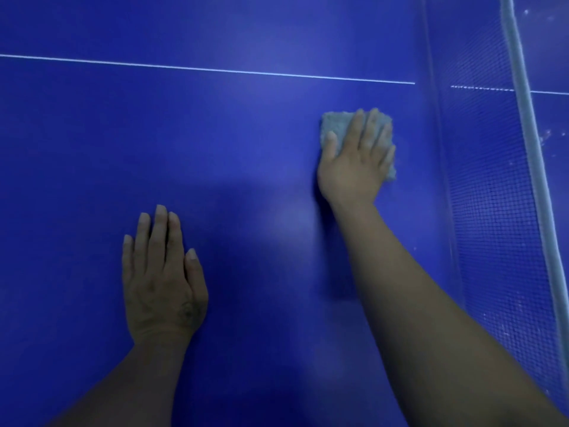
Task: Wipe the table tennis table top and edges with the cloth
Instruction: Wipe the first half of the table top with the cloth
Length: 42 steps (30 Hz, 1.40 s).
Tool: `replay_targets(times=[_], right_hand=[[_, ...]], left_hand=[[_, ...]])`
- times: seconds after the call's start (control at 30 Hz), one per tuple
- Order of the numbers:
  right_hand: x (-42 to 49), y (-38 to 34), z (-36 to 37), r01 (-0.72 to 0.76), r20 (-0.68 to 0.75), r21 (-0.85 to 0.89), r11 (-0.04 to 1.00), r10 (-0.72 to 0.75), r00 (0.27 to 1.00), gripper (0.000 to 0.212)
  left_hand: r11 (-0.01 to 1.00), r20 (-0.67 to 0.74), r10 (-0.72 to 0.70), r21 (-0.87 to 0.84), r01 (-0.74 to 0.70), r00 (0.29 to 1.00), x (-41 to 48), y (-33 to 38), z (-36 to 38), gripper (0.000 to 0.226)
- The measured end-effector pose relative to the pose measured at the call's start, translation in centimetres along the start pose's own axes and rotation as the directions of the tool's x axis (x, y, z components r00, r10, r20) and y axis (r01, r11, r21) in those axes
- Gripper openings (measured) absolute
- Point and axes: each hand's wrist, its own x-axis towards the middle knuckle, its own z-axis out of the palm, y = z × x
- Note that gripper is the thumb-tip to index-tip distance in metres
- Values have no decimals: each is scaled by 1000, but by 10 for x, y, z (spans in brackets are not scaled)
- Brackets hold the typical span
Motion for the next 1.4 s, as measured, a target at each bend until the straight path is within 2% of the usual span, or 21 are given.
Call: replay_targets(times=[0.07, 0.17, 0.3, 0.37, 0.47, 0.57, 0.7, 0.8, 0.9, 1.03, 1.1, 1.4], right_hand=[[-24, -17, 3, 124, -13, -14, 992, -124, 992, 70], [-95, -12, 7, 341, -8, 37, 939, -341, 940, 68], [-184, 23, 9, 476, 50, 115, 872, -484, 874, 67], [-189, 31, 8, 528, 65, 116, 841, -537, 841, 67], [-137, 29, 3, 612, 35, 117, 782, -620, 784, 65], [-49, 25, -1, 573, 34, 44, 818, -575, 818, 66], [33, 49, -13, 355, 93, -14, 935, -353, 931, 69], [9, 75, -19, 197, 64, 34, 980, -199, 978, 69], [-68, 98, -24, 105, 43, 3, 994, -105, 994, 65], [-175, 121, -28, 154, 137, -10, 988, -151, 979, 70], [-194, 131, -29, 215, 181, -11, 977, -209, 961, 72], [-56, 151, -37, 430, 85, -49, 901, -426, 901, 75]], left_hand=[[1000, 14, -9, -6, 9, 1000, 0, 1, -2, 63], [1000, 12, -9, -16, 9, 1000, 0, 2, -4, 64], [999, 9, -20, -31, 20, 1000, 1, 3, -4, 64], [999, 7, -19, -38, 19, 1000, 1, 3, -3, 64], [999, -12, -9, -46, 8, 1000, 2, 1, -2, 64], [999, -29, -12, -42, 11, 1000, 2, 0, -1, 63], [1000, -41, -1, -30, -1, 999, 2, 0, 0, 62], [999, -56, 2, -44, -4, 998, 1, 0, -1, 62], [998, -43, -5, -61, 2, 999, 2, 3, -5, 62], [998, -33, -12, -68, 10, 999, 1, 4, -8, 62], [998, -38, -9, -70, 7, 999, 0, 4, -9, 61], [995, -3, -14, -95, 14, 1000, 0, 6, -15, 57]])
